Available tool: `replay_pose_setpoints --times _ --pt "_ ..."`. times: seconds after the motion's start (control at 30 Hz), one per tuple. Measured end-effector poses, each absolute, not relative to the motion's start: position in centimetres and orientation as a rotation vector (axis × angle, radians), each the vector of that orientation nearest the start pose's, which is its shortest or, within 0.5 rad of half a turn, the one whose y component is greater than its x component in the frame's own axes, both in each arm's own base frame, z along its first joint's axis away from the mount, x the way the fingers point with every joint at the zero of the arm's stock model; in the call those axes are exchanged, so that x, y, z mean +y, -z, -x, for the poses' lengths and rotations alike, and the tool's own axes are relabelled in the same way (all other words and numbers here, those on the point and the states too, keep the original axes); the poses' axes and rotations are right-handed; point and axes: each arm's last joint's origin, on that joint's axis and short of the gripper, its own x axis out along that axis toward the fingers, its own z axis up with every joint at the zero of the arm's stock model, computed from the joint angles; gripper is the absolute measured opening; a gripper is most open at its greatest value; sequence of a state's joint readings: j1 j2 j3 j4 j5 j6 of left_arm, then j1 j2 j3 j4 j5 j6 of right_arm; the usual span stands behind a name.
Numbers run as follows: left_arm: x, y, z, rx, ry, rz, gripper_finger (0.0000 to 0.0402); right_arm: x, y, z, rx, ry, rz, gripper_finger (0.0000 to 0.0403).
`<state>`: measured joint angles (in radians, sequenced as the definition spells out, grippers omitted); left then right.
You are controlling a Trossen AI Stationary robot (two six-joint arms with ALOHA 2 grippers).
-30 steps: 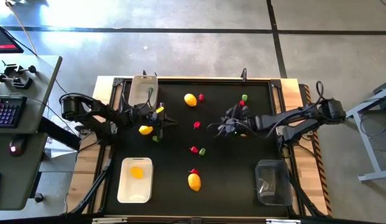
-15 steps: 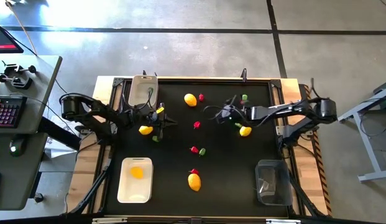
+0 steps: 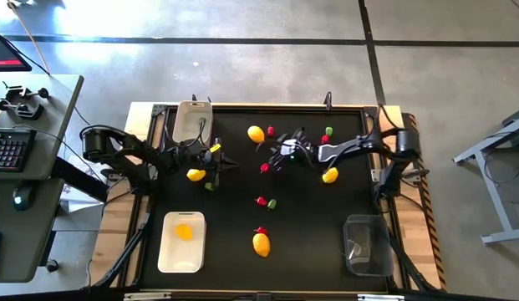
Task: Sort produce into baskets
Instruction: Put the red chili pepper into the black transparent bin
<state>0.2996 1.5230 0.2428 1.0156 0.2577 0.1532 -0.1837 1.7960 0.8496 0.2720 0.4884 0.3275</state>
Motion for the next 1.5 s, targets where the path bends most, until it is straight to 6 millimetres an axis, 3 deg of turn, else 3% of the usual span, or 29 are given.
replay_pose_setpoints --times 0.23,0.53,1.07,1.5 --pt "6.8 -12.7 -21.8 0.264 -0.253 -0.109 0.0007 -8.5 -14.9 -35.5 0.608 0.741 -0.131 0.0209" --pt "9.0 -12.8 -21.1 0.241 -0.384 -0.003 0.0007 -10.2 -15.7 -35.6 0.569 0.802 -0.204 0.0209" --pt "9.6 -12.7 -20.8 0.272 -0.399 -0.078 0.0007 -14.5 -14.9 -34.8 0.461 0.909 -0.432 0.0209" --pt "9.5 -12.5 -20.7 0.291 -0.398 -0.065 0.0007 -15.9 -14.3 -34.2 0.474 0.891 -0.521 0.0179"
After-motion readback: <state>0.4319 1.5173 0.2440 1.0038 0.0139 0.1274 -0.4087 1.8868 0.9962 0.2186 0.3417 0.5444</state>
